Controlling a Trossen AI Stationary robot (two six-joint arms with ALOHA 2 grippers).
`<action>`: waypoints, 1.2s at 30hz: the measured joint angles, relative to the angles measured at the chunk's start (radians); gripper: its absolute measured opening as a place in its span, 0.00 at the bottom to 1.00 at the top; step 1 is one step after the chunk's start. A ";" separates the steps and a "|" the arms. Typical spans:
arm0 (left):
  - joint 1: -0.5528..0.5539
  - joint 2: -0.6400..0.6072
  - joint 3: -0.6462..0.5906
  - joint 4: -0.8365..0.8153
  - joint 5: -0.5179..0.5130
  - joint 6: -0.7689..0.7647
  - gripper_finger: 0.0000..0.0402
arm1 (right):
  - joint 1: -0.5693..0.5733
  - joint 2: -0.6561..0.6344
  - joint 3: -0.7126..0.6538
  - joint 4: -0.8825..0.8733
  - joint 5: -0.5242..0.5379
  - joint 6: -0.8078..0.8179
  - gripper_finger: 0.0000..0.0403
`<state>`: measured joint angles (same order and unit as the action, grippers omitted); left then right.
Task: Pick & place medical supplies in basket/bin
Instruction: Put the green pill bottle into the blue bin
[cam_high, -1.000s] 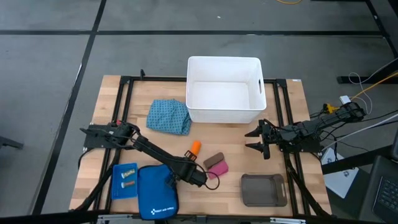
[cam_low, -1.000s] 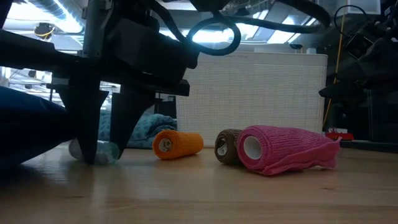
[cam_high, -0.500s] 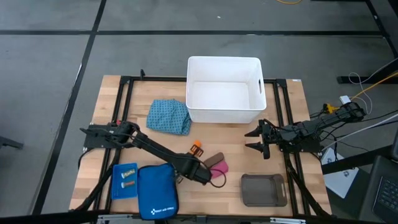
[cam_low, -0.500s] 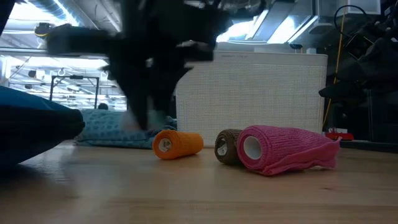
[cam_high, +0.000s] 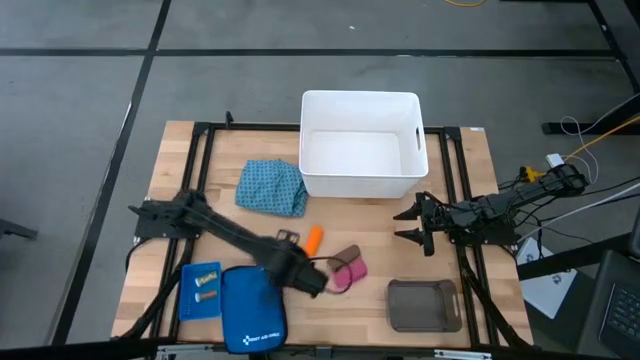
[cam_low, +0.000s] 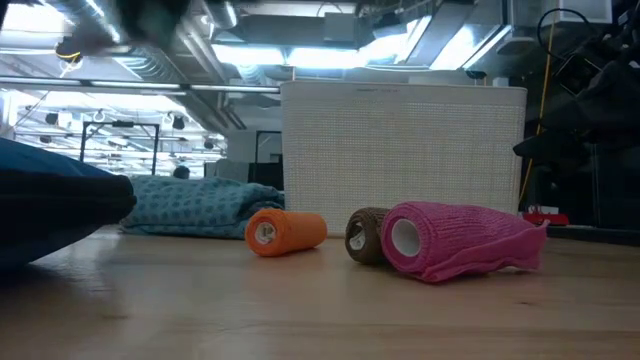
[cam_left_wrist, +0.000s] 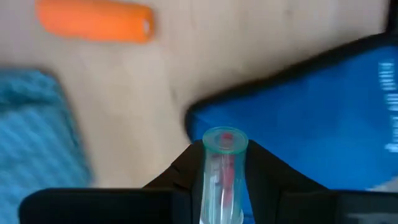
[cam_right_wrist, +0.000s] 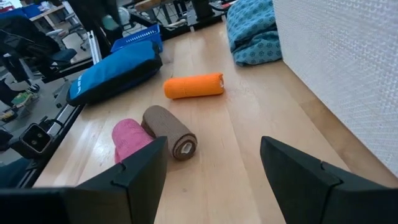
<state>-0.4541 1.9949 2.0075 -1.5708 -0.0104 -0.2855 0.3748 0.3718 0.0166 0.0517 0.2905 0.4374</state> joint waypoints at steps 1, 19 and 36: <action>-0.019 -0.012 0.000 0.000 0.004 -0.051 0.20 | 0.000 0.002 0.000 0.001 0.000 0.001 0.63; -0.431 -0.141 -0.328 0.000 -0.015 -0.825 0.20 | 0.000 0.015 0.000 0.000 0.006 0.010 0.63; -0.567 -0.285 -0.713 0.275 -0.003 -1.109 0.20 | 0.000 0.016 0.000 0.003 0.050 0.016 0.63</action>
<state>-1.0211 1.7099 1.2950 -1.2962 -0.0131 -1.3946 0.3748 0.3878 0.0167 0.0547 0.3401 0.4538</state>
